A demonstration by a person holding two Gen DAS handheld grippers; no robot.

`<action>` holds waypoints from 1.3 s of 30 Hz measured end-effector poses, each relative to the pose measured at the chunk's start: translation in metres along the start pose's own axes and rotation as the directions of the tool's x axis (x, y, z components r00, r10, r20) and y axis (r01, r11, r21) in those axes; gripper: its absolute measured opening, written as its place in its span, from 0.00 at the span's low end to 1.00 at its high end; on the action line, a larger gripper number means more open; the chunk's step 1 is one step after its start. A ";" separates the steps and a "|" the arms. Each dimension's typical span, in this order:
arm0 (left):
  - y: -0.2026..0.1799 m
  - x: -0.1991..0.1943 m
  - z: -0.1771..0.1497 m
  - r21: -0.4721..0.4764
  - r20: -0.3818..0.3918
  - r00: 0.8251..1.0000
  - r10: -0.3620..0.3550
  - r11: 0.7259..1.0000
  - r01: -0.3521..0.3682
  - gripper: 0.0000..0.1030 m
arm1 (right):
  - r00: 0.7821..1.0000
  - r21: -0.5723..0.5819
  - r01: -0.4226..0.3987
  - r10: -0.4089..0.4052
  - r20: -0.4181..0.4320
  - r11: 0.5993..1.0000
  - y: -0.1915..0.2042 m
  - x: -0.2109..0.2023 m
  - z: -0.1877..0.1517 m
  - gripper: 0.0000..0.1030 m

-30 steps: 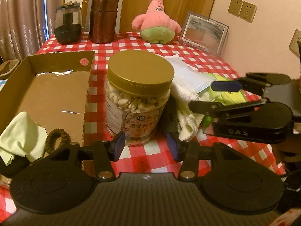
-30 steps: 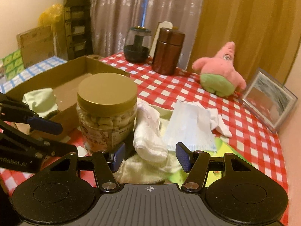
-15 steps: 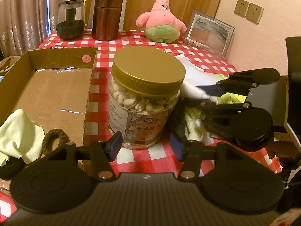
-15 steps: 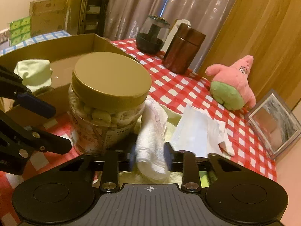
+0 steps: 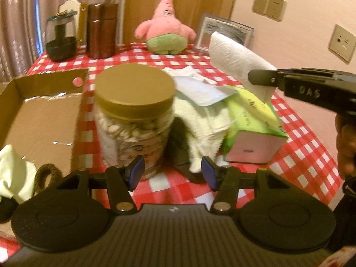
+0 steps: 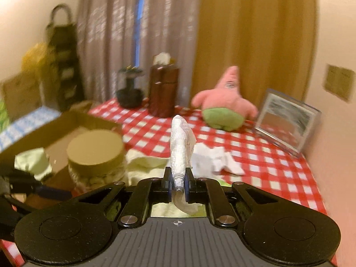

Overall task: Organize soft objects
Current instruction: 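Grasp the blue face mask with the left gripper while the right holds the towel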

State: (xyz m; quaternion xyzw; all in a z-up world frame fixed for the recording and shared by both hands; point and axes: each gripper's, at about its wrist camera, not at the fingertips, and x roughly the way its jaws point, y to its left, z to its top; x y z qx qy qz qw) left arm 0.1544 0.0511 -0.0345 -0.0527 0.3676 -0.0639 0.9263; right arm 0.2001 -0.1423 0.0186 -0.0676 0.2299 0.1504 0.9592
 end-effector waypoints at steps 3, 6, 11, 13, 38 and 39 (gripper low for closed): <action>-0.013 0.002 0.003 0.029 0.002 1.000 -0.012 0.999 0.012 0.51 | 0.999 0.047 0.036 -0.036 0.009 0.998 -0.010 -0.013 -0.001 0.10; -0.025 0.004 0.011 0.047 0.015 0.999 -0.031 0.998 0.030 0.51 | 0.998 0.077 0.069 -0.070 0.008 0.995 -0.021 -0.019 -0.001 0.10; -0.047 0.019 0.033 0.068 0.044 0.998 -0.033 0.997 0.030 0.51 | 0.994 0.107 0.110 -0.112 0.010 0.988 -0.036 -0.026 -0.004 0.10; -0.057 0.027 0.042 0.085 0.060 0.998 -0.030 0.996 0.025 0.51 | 0.992 0.113 0.127 -0.129 0.007 0.985 -0.042 -0.025 -0.005 0.10; -0.102 0.130 0.080 0.373 0.007 0.989 0.146 0.917 -0.138 0.22 | 0.992 0.249 0.125 -0.127 -0.007 0.961 -0.079 -0.025 -0.011 0.10; -0.102 0.130 0.081 0.374 0.010 0.989 0.147 0.917 -0.140 0.18 | 0.992 0.252 0.124 -0.126 -0.007 0.960 -0.079 -0.025 -0.010 0.10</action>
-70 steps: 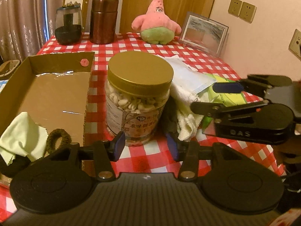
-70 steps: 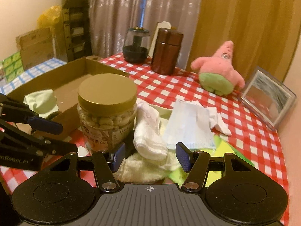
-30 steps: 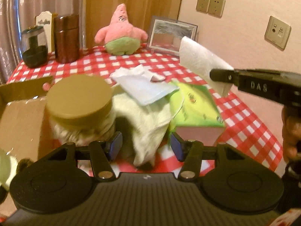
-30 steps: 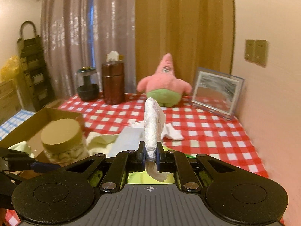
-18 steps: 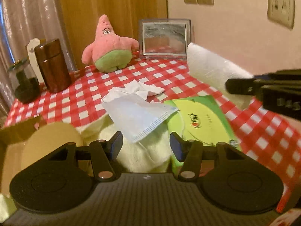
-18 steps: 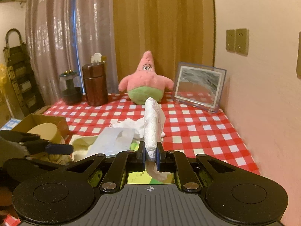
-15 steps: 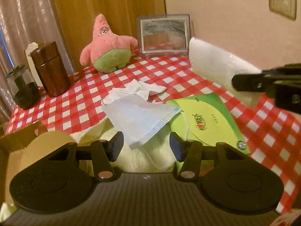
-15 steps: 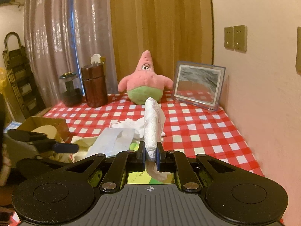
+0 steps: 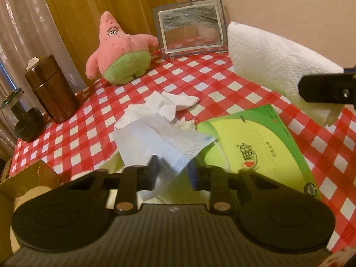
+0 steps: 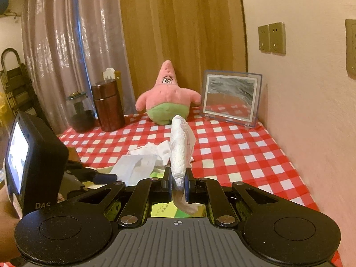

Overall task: Organize soft objects
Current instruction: 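Grasp the blue face mask with the left gripper while the right holds the towel, then carry the mask and towel into the cardboard tray and release both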

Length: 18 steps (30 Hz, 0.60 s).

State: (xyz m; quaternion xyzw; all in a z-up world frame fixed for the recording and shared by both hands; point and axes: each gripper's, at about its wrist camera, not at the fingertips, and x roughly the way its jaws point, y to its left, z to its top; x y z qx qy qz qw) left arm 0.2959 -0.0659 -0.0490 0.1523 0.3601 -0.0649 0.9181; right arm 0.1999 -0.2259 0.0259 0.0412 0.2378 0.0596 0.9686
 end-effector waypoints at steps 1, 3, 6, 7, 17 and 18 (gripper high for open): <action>0.001 -0.001 0.001 -0.003 0.004 1.000 0.003 1.000 -0.003 0.12 | 1.000 0.002 -0.003 0.003 0.000 1.000 0.000 0.000 0.000 0.10; 0.004 -0.006 0.003 -0.009 0.015 1.000 0.000 1.000 0.000 0.08 | 1.000 0.002 -0.008 0.008 0.000 1.000 0.002 0.000 0.001 0.10; 0.011 -0.019 0.007 -0.019 0.039 0.999 -0.005 1.000 0.005 0.02 | 1.000 0.002 -0.017 0.017 -0.001 1.000 0.004 0.000 0.002 0.10; 0.015 -0.024 0.008 -0.035 0.047 0.999 -0.014 0.999 0.016 0.01 | 1.000 0.002 -0.019 0.019 0.001 1.000 0.004 -0.001 0.003 0.10; 0.075 -0.096 0.018 -0.189 0.130 0.987 -0.091 0.975 0.114 0.00 | 0.998 -0.015 -0.050 0.051 0.039 0.999 0.027 -0.014 0.013 0.10; 0.081 -0.103 0.019 -0.199 0.137 0.986 -0.091 0.973 0.117 0.00 | 0.998 -0.019 -0.055 0.056 0.042 0.998 0.031 -0.015 0.014 0.10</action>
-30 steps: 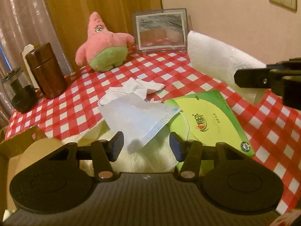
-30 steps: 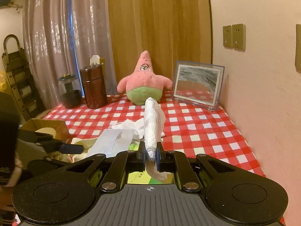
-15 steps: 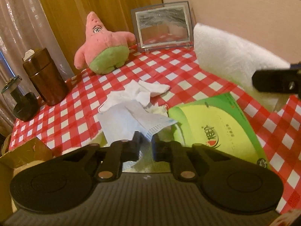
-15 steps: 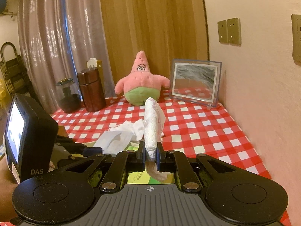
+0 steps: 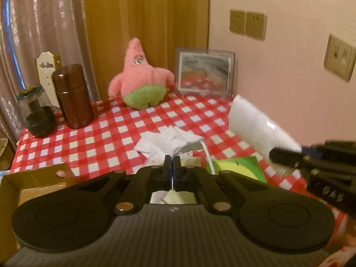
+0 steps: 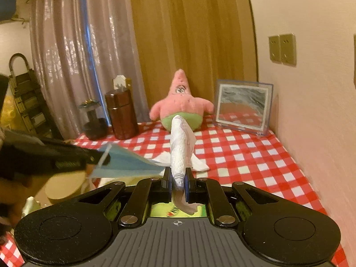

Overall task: Organize soft objects
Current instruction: 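Carry the mask and towel into the cardboard tray and release both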

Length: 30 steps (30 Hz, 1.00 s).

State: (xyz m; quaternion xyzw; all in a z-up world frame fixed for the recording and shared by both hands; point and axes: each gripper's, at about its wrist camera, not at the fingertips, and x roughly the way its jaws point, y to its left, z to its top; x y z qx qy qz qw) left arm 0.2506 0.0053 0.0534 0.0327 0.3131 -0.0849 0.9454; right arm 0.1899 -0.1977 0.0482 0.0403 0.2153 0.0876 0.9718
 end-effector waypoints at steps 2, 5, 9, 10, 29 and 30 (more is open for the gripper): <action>0.011 -0.016 0.004 -0.021 0.014 1.000 -0.001 1.000 0.001 0.00 | 1.000 -0.003 -0.014 0.014 0.005 1.000 0.008 -0.001 0.002 0.10; 0.028 -0.039 0.009 -0.049 0.037 0.999 0.009 0.999 -0.008 0.00 | 0.999 -0.002 -0.042 0.042 0.013 0.999 0.023 -0.003 0.007 0.10; 0.055 -0.070 0.012 -0.088 0.072 0.997 0.043 0.995 -0.037 0.00 | 0.996 -0.015 -0.090 0.090 0.021 0.996 0.049 -0.004 0.013 0.10; 0.062 -0.079 0.012 -0.096 0.079 0.995 0.055 0.994 -0.047 0.00 | 0.994 -0.027 -0.104 0.104 0.023 0.994 0.059 -0.004 0.014 0.10; 0.199 -0.147 -0.059 -0.193 0.025 0.946 0.324 0.930 -0.314 0.00 | 0.940 -0.166 -0.339 0.330 -0.083 0.926 0.197 0.039 0.002 0.10; 0.204 -0.142 -0.067 -0.195 0.004 0.943 0.334 0.925 -0.327 0.00 | 0.937 -0.171 -0.349 0.337 -0.095 0.921 0.201 0.042 0.000 0.10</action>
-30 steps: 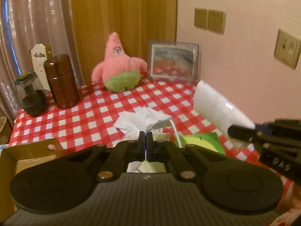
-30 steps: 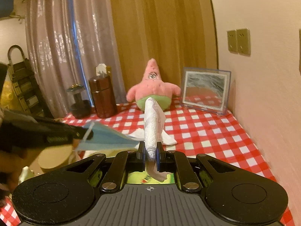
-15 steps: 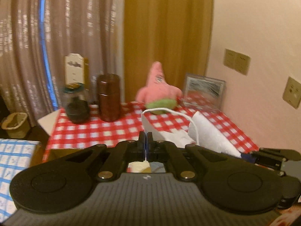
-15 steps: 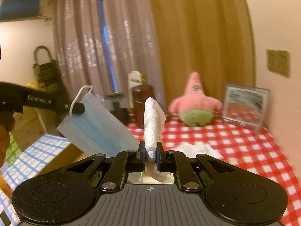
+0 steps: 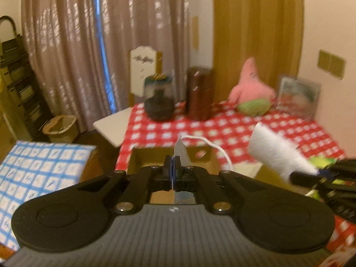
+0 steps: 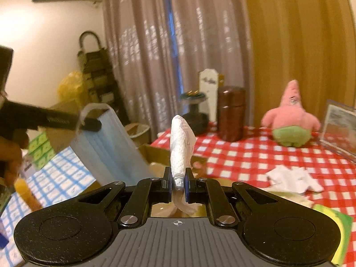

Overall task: Organize soft objects
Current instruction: 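Carry the mask and towel into the cardboard tray and release both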

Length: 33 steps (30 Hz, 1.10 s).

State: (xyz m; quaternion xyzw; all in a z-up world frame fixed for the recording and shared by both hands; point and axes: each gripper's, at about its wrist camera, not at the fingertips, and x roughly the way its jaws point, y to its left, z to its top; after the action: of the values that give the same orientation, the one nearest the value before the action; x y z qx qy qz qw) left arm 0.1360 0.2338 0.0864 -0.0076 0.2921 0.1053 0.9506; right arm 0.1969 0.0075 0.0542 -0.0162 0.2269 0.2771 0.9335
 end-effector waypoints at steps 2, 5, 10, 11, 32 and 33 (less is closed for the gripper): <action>0.008 0.012 -0.016 -0.010 -0.039 0.999 0.002 1.000 -0.002 0.00 | 0.999 -0.015 -0.020 0.020 -0.025 1.000 0.008 0.009 -0.004 0.10; 0.016 0.026 -0.037 -0.007 -0.094 0.996 0.003 1.000 -0.003 0.00 | 0.996 -0.039 -0.052 0.049 -0.071 0.998 0.018 0.026 -0.011 0.10; 0.032 0.037 -0.058 -0.031 -0.147 0.989 0.016 0.999 -0.021 0.07 | 0.986 -0.047 -0.104 0.096 -0.137 0.993 0.033 0.054 -0.020 0.10; 0.036 0.037 -0.061 -0.035 -0.150 0.989 0.018 0.999 -0.024 0.10 | 0.984 -0.046 -0.110 0.103 -0.148 0.993 0.035 0.059 -0.022 0.10; 0.066 0.045 -0.039 -0.040 -0.131 0.991 0.018 0.999 -0.023 0.25 | 0.946 0.068 -0.127 0.141 -0.291 0.990 0.040 0.115 -0.042 0.10; 0.067 0.047 -0.036 -0.039 -0.133 0.991 0.019 0.999 -0.025 0.26 | 0.945 0.073 -0.127 0.143 -0.294 0.989 0.040 0.117 -0.042 0.10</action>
State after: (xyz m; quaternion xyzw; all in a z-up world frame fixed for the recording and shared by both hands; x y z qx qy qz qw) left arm 0.1400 0.3056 0.0335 -0.0308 0.3525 0.1211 0.9274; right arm 0.2458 0.0944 -0.0307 -0.0173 0.3730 0.3286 0.8675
